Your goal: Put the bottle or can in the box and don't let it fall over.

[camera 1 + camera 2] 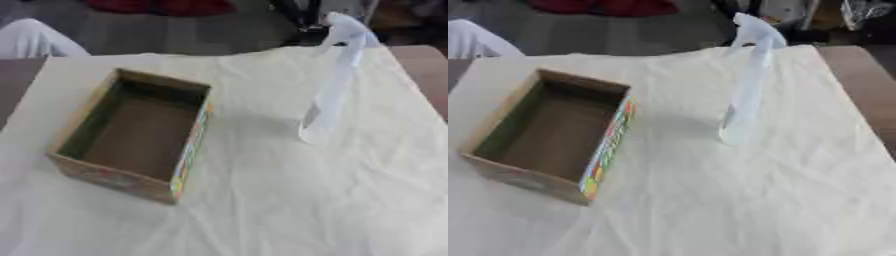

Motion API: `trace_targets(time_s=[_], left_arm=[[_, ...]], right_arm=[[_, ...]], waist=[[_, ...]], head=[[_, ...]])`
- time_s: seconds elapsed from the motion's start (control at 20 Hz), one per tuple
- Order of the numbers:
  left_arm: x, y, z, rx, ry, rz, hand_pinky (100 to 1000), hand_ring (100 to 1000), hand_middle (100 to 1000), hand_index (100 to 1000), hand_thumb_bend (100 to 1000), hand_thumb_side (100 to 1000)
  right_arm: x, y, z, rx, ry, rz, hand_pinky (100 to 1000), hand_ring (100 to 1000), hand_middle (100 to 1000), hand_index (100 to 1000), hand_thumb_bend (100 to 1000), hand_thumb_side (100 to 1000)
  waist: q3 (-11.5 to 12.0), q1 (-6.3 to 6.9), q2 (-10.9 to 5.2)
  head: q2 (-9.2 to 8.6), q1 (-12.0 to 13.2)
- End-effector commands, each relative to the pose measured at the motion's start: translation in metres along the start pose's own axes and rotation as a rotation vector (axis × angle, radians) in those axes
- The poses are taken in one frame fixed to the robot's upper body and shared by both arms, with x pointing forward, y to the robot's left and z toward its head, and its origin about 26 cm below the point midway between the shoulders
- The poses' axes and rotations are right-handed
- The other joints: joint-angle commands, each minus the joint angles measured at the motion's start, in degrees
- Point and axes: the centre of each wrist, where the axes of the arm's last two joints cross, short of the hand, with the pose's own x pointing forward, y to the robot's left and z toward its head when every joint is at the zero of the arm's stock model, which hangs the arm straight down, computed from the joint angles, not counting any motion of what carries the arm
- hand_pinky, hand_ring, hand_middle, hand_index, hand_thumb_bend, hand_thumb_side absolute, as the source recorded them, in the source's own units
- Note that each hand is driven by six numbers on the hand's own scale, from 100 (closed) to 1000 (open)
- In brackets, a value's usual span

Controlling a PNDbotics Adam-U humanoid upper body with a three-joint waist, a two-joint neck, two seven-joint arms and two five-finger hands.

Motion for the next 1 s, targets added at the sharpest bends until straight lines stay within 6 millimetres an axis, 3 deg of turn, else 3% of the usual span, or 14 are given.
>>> trace_targets(time_s=[0.05,1.0], left_arm=[[0.01,0.002,-0.006,-0.029,-0.037,-0.022,844,600,679,731,100,754],[0.012,0.001,-0.008,-0.051,-0.035,-0.029,846,597,678,730,100,758]], right_arm=[[0.003,-0.014,-0.007,0.038,0.018,0.09,784,808,831,889,100,406],[-0.001,-0.016,-0.035,0.399,0.037,0.219,819,852,860,909,104,545]], waist=[[0.25,-0.1,-0.87],[0.87,-0.87,-0.6]], head=[[-0.88,-0.39],[-1.54,-1.11]])
